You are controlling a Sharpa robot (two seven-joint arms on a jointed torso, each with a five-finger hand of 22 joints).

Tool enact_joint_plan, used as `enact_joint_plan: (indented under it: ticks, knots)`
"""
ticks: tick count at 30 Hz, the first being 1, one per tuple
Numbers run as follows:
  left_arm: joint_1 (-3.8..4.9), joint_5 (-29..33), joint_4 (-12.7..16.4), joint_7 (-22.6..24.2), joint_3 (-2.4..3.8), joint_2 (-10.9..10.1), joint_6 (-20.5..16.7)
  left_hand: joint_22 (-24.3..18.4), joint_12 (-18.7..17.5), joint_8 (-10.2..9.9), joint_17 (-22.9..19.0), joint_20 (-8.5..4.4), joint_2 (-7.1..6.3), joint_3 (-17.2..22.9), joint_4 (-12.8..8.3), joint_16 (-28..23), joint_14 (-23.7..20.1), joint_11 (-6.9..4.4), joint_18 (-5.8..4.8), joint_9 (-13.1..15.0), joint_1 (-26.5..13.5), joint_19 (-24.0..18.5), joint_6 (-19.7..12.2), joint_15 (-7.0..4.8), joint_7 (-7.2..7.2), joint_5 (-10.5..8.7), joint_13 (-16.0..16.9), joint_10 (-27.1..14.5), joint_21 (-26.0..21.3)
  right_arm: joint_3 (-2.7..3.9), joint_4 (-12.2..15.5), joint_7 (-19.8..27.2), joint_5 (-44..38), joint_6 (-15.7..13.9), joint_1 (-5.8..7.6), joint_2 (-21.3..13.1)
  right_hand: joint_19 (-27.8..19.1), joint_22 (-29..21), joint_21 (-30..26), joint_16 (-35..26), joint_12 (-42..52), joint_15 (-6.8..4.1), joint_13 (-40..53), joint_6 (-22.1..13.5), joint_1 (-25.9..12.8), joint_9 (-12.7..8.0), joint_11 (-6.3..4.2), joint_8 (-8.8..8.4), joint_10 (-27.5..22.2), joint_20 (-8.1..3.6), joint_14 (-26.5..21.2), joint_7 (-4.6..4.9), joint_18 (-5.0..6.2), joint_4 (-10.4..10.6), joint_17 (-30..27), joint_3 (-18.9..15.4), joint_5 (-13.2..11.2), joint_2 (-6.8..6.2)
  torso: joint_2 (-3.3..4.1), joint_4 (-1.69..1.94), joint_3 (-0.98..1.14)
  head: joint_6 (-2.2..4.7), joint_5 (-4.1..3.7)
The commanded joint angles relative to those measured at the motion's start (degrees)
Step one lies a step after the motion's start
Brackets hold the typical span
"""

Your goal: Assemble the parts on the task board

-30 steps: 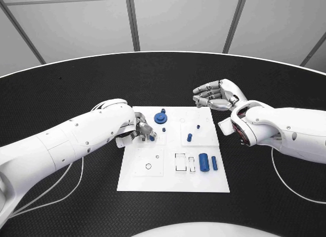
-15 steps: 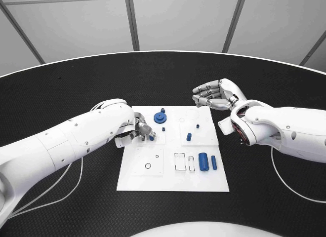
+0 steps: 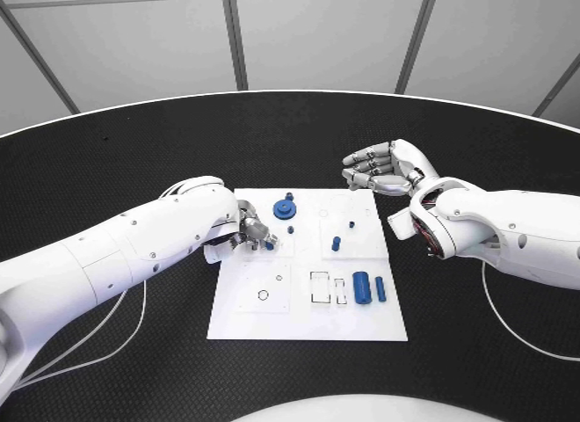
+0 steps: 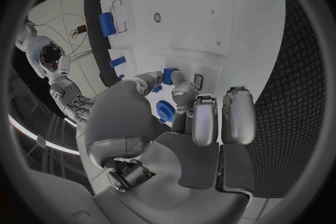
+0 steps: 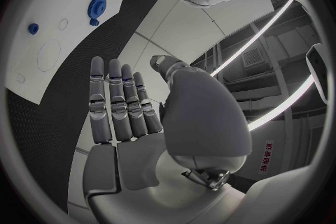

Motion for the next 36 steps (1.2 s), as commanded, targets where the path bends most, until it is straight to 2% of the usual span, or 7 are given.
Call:
enact_joint_plan:
  ticks: [1,22,36]
  knots:
    - [0.0,0.0,0.0,0.0,0.0,0.0,-0.2,2.1,0.3,-0.5,9.3,-0.1,-0.09,-0.6,0.1,0.2,4.6,-0.02,-0.61,0.1,-0.6,0.4,0.0,-0.56,0.26,-0.09,-0.1,-0.1,0.2,0.0,0.0,0.0,0.0,0.0,0.0,0.0,-0.5,-0.2,-0.1,-0.3,0.0,0.06,-0.1,-0.1,-0.6,-0.1,0.12,-0.38,-0.4,-0.05,-0.4,0.36,0.1,0.3,-0.1,0.1,0.1,-0.1,0.02,-0.01,0.0,0.03,-0.01]
    - [0.0,0.0,-0.4,-0.2,0.01,-0.1,-1.2,2.3,0.6,-0.5,9.3,-0.16,0.63,-2.2,1.7,0.2,4.6,-0.06,-0.67,0.4,-0.6,0.6,0.2,-0.6,0.21,-0.26,-0.2,0.0,0.3,0.0,0.1,0.0,0.0,-0.1,0.0,-0.1,-0.6,-0.4,-0.1,-0.3,0.0,0.1,-0.1,-0.1,-0.9,-0.1,0.14,-0.39,-0.5,0.01,-0.5,0.38,0.12,0.5,-0.1,0.0,0.1,-0.03,0.01,0.01,0.0,-0.15,-0.12]
    - [0.01,1.5,-0.5,-0.4,0.01,0.1,-0.8,2.4,0.7,-0.6,9.3,-0.21,0.25,-4.1,2.4,0.2,4.6,-0.05,-0.69,0.7,-0.6,0.7,0.2,-0.6,0.23,-0.53,-0.4,0.0,0.3,0.0,0.1,0.0,0.0,-0.1,0.0,-0.2,-0.7,-0.6,-0.1,-0.4,0.0,0.14,0.0,-0.1,-1.1,-0.1,0.16,-0.4,-0.5,0.07,-0.6,0.39,0.13,0.6,-0.2,-0.1,0.1,-0.03,-0.01,-0.03,0.04,-0.21,-0.19]
